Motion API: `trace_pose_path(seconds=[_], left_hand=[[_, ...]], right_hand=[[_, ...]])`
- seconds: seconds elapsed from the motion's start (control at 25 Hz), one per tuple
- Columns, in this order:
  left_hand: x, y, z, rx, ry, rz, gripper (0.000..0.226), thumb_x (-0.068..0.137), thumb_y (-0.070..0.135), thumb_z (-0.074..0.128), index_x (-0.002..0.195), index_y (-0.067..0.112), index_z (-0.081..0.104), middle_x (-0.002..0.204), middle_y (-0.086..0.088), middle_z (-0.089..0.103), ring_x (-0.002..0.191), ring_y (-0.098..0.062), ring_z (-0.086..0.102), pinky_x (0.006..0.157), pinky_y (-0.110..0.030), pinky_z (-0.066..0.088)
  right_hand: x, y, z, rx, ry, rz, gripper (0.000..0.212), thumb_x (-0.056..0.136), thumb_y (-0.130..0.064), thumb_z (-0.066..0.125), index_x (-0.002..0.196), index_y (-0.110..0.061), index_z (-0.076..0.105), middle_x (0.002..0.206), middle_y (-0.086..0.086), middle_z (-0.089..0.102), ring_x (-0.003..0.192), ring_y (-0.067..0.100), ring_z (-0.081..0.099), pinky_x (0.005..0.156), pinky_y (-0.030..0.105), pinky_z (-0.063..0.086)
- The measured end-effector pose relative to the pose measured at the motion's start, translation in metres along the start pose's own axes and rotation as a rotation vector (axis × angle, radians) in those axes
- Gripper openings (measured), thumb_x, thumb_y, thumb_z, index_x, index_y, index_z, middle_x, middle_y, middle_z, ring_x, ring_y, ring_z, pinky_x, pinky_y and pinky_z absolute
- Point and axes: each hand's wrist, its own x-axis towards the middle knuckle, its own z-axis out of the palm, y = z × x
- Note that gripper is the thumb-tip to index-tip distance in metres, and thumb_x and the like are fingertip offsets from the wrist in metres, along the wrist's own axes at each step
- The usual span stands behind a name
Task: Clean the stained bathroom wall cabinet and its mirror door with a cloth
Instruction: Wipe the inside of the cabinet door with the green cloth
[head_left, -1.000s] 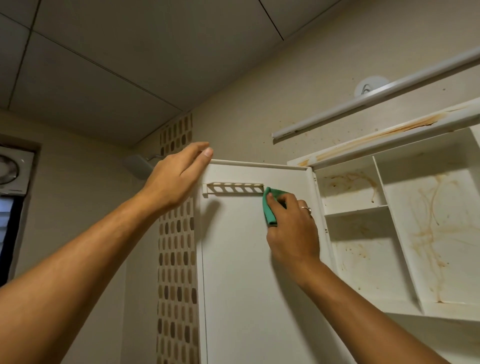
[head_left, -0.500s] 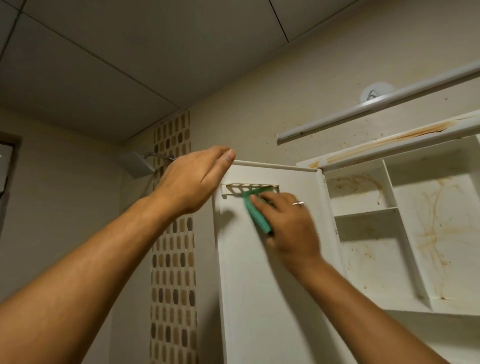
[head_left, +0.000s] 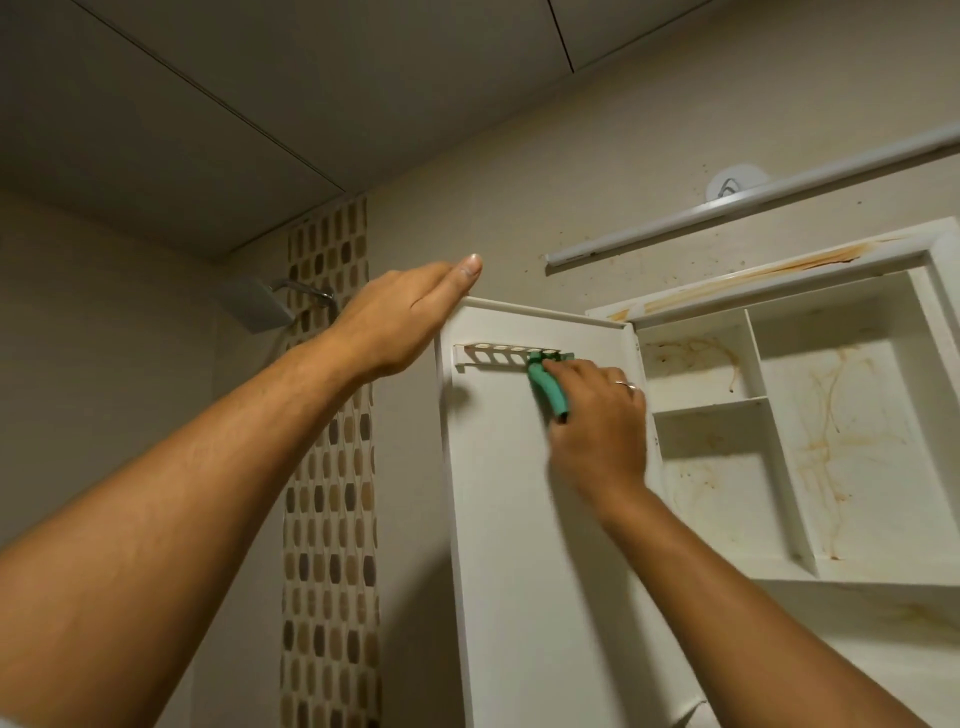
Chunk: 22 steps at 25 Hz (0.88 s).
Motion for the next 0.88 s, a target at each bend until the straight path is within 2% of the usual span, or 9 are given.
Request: trace_pose_path(seconds=[0.08, 0.12, 0.28, 0.4, 0.52, 0.56, 0.72, 0.8, 0.88], left_hand=[[0.001, 0.0, 0.0, 0.004, -0.009, 0.011, 0.08, 0.097, 0.071, 0.013, 0.128, 0.016, 0.063, 0.125, -0.007, 0.067, 0.115, -0.023, 0.061, 0.099, -0.041, 0.046], [0.001, 0.0, 0.001, -0.001, -0.006, 0.012, 0.077, 0.1, 0.068, 0.015, 0.129, 0.016, 0.063, 0.126, -0.007, 0.067, 0.116, -0.022, 0.061, 0.098, -0.039, 0.045], [0.0, -0.002, 0.006, -0.019, 0.032, -0.002, 0.072, 0.103, 0.065, 0.017, 0.133, 0.016, 0.061, 0.128, -0.006, 0.066, 0.116, -0.02, 0.06, 0.094, -0.034, 0.041], [0.001, -0.001, 0.005, -0.035, 0.029, -0.006, 0.074, 0.103, 0.065, 0.016, 0.134, 0.016, 0.061, 0.131, -0.007, 0.065, 0.12, -0.021, 0.058, 0.093, -0.033, 0.038], [0.0, 0.004, 0.003, -0.03, 0.024, -0.002, 0.072, 0.104, 0.065, 0.015, 0.138, 0.018, 0.059, 0.136, -0.005, 0.062, 0.124, -0.02, 0.056, 0.095, -0.033, 0.035], [0.0, 0.004, 0.003, -0.032, 0.026, -0.004, 0.073, 0.103, 0.066, 0.015, 0.138, 0.019, 0.058, 0.136, -0.004, 0.062, 0.124, -0.02, 0.056, 0.095, -0.034, 0.036], [-0.001, 0.004, 0.005, -0.022, 0.039, -0.04, 0.077, 0.101, 0.07, 0.014, 0.127, 0.017, 0.063, 0.123, -0.007, 0.067, 0.113, -0.023, 0.06, 0.095, -0.041, 0.044], [-0.003, 0.005, 0.005, -0.017, 0.035, -0.054, 0.077, 0.1, 0.071, 0.014, 0.127, 0.018, 0.063, 0.122, -0.005, 0.066, 0.112, -0.022, 0.06, 0.095, -0.042, 0.045], [-0.002, 0.007, 0.003, -0.013, 0.022, -0.057, 0.076, 0.101, 0.07, 0.014, 0.127, 0.018, 0.063, 0.123, -0.004, 0.066, 0.113, -0.021, 0.06, 0.095, -0.041, 0.044]], right_hand=[[0.004, -0.001, 0.001, 0.073, -0.034, 0.194, 0.044, 0.09, -0.012, 0.069, 0.133, -0.021, 0.065, 0.122, 0.001, 0.065, 0.11, 0.026, 0.055, 0.093, 0.042, 0.043], [0.006, -0.016, 0.001, 0.093, -0.034, 0.213, 0.042, 0.09, -0.011, 0.067, 0.132, -0.019, 0.066, 0.121, 0.002, 0.063, 0.111, 0.026, 0.054, 0.095, 0.04, 0.045], [-0.01, -0.084, -0.01, 0.299, -0.064, 0.001, 0.046, 0.086, -0.009, 0.07, 0.132, -0.013, 0.066, 0.124, 0.003, 0.063, 0.111, 0.02, 0.056, 0.093, 0.032, 0.051], [-0.007, -0.042, -0.015, 0.074, -0.069, -0.123, 0.049, 0.088, -0.012, 0.067, 0.136, -0.017, 0.062, 0.127, 0.003, 0.065, 0.112, 0.026, 0.057, 0.091, 0.04, 0.049], [0.007, -0.006, -0.018, 0.011, -0.141, 0.19, 0.038, 0.095, -0.015, 0.059, 0.133, -0.02, 0.063, 0.121, 0.002, 0.064, 0.109, 0.026, 0.054, 0.093, 0.039, 0.043], [0.009, -0.018, -0.017, 0.045, -0.142, 0.214, 0.036, 0.095, -0.014, 0.059, 0.13, -0.019, 0.065, 0.118, 0.003, 0.063, 0.108, 0.026, 0.053, 0.093, 0.039, 0.044], [-0.005, -0.079, -0.026, 0.233, -0.172, -0.031, 0.049, 0.087, -0.007, 0.065, 0.135, -0.015, 0.063, 0.123, 0.003, 0.057, 0.111, 0.02, 0.05, 0.091, 0.035, 0.049], [-0.009, -0.058, -0.027, 0.113, -0.142, -0.1, 0.048, 0.087, -0.011, 0.067, 0.135, -0.018, 0.063, 0.124, 0.003, 0.058, 0.111, 0.023, 0.052, 0.09, 0.038, 0.049], [0.001, -0.023, -0.023, -0.041, -0.145, 0.024, 0.04, 0.091, -0.016, 0.066, 0.131, -0.02, 0.065, 0.122, 0.004, 0.058, 0.11, 0.026, 0.053, 0.092, 0.041, 0.047]])
